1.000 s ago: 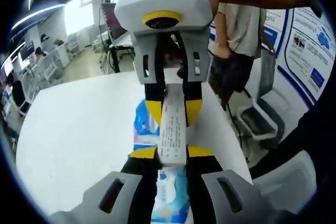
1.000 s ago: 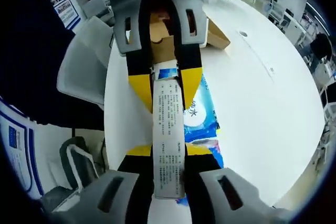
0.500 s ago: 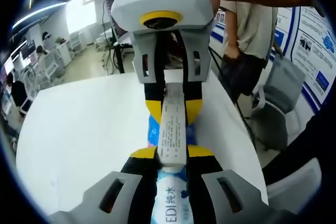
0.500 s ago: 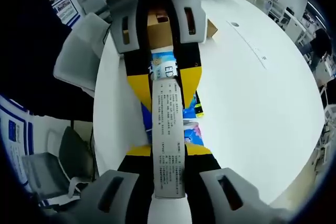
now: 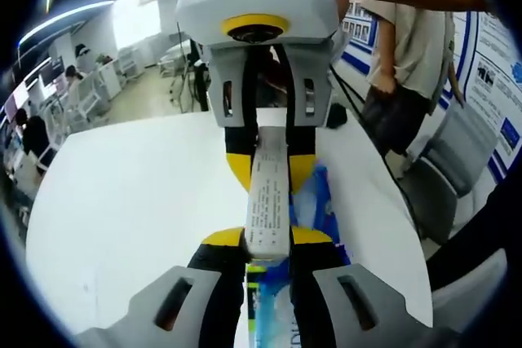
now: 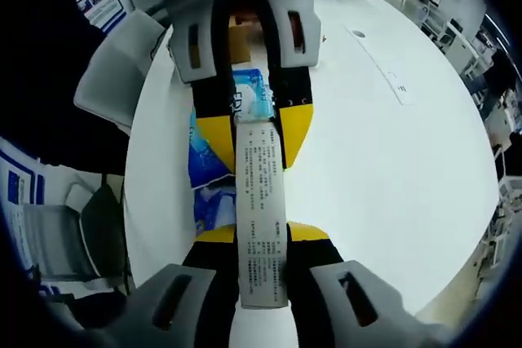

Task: Operate the shoe box by opening the lid, removing the specified soft item, and placing it in the target area until the item is outside and the box remains undamaged.

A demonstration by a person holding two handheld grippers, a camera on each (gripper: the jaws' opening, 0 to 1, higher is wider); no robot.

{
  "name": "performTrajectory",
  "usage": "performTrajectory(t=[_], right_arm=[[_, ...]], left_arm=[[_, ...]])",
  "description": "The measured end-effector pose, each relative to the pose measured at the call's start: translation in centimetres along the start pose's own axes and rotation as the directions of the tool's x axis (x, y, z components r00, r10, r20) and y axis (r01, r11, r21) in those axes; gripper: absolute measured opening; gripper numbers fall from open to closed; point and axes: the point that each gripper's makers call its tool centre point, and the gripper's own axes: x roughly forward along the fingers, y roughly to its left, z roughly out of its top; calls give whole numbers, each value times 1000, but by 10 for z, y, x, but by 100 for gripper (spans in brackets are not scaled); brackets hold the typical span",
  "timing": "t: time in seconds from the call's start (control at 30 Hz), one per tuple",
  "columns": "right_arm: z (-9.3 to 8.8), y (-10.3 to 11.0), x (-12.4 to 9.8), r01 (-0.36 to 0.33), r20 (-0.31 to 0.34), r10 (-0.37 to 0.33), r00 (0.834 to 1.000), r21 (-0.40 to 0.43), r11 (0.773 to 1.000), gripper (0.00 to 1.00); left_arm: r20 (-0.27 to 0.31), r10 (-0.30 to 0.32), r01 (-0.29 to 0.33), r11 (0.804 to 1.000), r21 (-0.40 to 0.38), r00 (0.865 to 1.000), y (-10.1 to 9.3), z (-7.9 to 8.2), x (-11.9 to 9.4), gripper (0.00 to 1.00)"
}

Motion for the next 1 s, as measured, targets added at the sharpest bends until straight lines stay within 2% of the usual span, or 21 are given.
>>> performTrajectory(t=[0.17, 0.43, 1.0], right_arm=[[-2, -14, 3, 12, -21, -13, 1000, -19, 1000, 19], [-10, -24, 14, 12, -46, -13, 999, -28, 1000, 19], [-30, -35, 45, 12, -77, -16, 997, -42, 999, 19]], left_arm=[[-2, 20, -20, 1000, -6, 1000, 15, -2, 6, 17], [-10, 26, -26, 999, -19, 1000, 27, -11, 20, 17], [-47, 25, -27, 999, -32, 999, 33, -33, 50, 18]])
